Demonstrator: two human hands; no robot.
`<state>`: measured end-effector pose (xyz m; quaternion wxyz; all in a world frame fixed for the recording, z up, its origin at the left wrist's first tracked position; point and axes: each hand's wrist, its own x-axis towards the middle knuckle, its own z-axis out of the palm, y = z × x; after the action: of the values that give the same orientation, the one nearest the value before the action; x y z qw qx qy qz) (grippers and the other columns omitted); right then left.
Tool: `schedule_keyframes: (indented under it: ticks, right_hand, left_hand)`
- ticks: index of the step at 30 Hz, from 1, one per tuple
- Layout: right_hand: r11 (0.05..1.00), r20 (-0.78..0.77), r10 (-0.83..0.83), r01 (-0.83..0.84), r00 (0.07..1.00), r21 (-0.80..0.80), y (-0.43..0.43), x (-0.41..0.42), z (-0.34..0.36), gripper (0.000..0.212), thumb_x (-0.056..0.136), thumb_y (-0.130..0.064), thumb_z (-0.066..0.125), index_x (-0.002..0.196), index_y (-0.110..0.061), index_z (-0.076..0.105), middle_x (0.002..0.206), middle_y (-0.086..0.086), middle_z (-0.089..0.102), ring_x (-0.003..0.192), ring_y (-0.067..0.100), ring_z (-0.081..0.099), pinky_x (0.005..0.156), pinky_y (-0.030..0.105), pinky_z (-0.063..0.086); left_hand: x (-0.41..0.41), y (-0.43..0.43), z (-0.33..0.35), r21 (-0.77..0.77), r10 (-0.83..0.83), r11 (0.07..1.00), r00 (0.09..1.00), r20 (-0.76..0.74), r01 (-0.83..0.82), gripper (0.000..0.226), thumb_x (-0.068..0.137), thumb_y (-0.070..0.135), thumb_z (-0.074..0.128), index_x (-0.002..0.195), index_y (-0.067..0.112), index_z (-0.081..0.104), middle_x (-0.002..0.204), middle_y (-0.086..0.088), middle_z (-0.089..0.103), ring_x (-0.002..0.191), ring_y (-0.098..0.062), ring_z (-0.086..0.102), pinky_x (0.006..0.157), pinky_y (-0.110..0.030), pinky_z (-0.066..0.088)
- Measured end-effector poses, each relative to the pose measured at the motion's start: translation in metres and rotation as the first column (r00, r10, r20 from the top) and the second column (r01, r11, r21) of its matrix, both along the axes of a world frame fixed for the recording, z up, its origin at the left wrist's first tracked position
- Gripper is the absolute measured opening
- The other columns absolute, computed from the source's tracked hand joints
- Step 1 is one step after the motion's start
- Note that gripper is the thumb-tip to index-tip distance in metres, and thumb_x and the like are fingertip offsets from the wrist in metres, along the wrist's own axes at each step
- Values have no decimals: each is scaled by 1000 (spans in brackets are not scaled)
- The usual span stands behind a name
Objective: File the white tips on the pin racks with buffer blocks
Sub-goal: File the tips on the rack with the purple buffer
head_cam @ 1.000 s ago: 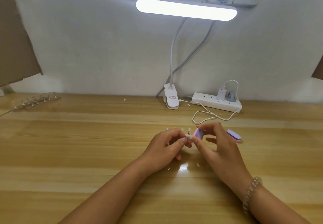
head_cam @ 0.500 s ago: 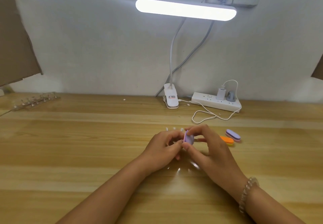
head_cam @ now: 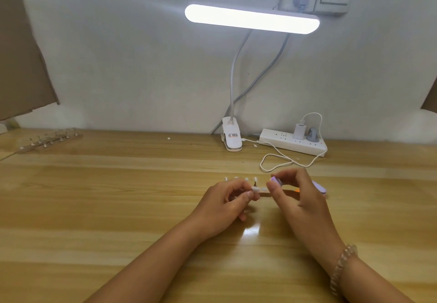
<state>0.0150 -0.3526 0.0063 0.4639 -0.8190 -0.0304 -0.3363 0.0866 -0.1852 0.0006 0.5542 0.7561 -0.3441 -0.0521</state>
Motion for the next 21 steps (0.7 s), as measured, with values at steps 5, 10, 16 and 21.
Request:
schedule_keyframes:
  ticks: [5,10,16,21]
  right_hand:
    - [966,-2,162,-159,987,-206,16,-3,-4,25,84,-17,76,101,-24,58,103,-15,63,104,11,62,88,37,54]
    - [997,-60,50,-53,997,-56,9,1,-2,19,85,-23,73,97,-24,58,96,-14,65,100,3,63,86,34,56]
    - [964,8,139,-133,990,-230,18,-4,-1,24,86,-18,74,101,-24,57,102,-14,63,102,10,63,83,26,53]
    - [999,-77,-6,3,997,-36,5,1,-1,18,87,-21,71,101,-21,58,98,-12,65,99,3,63,88,35,54]
  left_hand:
    - [0,1,-1,22,-8,1000,1000,29,7,25,98,6,54,90,24,68,82,-1,70,55,-10,58,64,-26,47]
    - [1,0,-2,25,6,1000,999,40,-7,22,100,15,56,86,29,67,82,11,70,54,-12,59,65,-28,48]
    - [1,1,-2,9,-4,1000,999,36,4,29,96,10,54,84,34,66,73,13,64,54,-13,57,62,-28,47]
    - [1,1,-3,-14,5,1000,1000,9,-5,20,99,17,57,88,29,69,86,9,73,54,-14,59,64,-28,49]
